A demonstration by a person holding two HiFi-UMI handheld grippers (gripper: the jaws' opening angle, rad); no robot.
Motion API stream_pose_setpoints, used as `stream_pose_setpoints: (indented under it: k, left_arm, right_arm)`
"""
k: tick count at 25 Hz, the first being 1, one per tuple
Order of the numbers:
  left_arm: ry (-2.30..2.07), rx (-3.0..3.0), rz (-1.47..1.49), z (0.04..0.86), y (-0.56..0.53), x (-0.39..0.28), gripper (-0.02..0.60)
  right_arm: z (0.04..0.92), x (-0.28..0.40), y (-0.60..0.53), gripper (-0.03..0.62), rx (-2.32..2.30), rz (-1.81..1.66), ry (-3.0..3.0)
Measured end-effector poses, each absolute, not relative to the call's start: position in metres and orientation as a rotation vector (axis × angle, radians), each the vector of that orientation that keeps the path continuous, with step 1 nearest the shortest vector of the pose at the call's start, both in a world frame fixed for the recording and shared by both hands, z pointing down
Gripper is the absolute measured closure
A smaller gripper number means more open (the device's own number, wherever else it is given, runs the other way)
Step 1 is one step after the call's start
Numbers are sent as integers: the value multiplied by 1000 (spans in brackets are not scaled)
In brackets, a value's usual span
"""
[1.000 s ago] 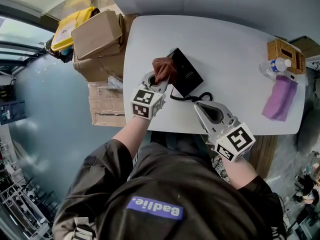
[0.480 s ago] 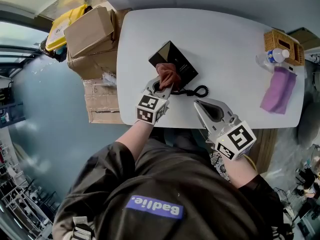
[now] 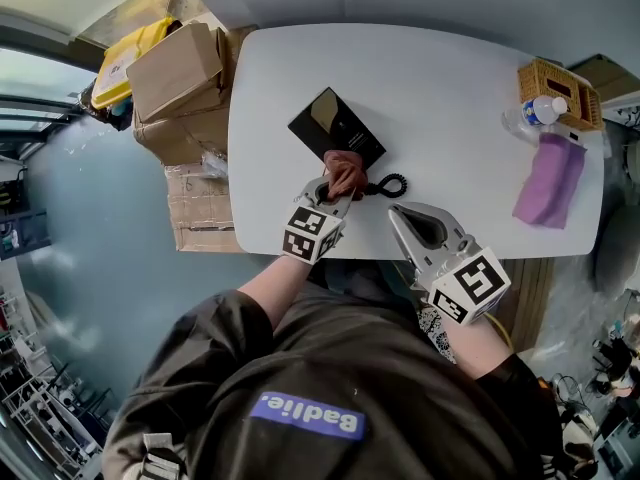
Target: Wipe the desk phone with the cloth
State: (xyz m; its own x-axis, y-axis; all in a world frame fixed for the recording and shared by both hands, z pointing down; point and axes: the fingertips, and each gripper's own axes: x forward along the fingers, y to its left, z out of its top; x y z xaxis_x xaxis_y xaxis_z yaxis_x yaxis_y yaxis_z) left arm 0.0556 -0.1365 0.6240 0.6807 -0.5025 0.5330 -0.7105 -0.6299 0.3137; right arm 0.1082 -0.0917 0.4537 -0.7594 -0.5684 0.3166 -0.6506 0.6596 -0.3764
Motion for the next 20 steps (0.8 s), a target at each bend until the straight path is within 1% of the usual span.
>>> stream_pose_setpoints:
  k: [4,11,15,20]
  left_arm:
    - [-991,2399,506,596,-152,42,545]
    - [-1182,2414,430,549,-212,2,545]
    - [-1243,2394,421,549,-240,-7,545]
    - [-1235,2357,429,565,-248,2,545]
  right_arm:
    - [445,113,-98,566,1012,701,-2723]
    - [435,117,-112,566,1009,677,-2751]
    - [436,116,-118,566,986,680,-2752]
    - [443,115,-123,566,954,692,-2748]
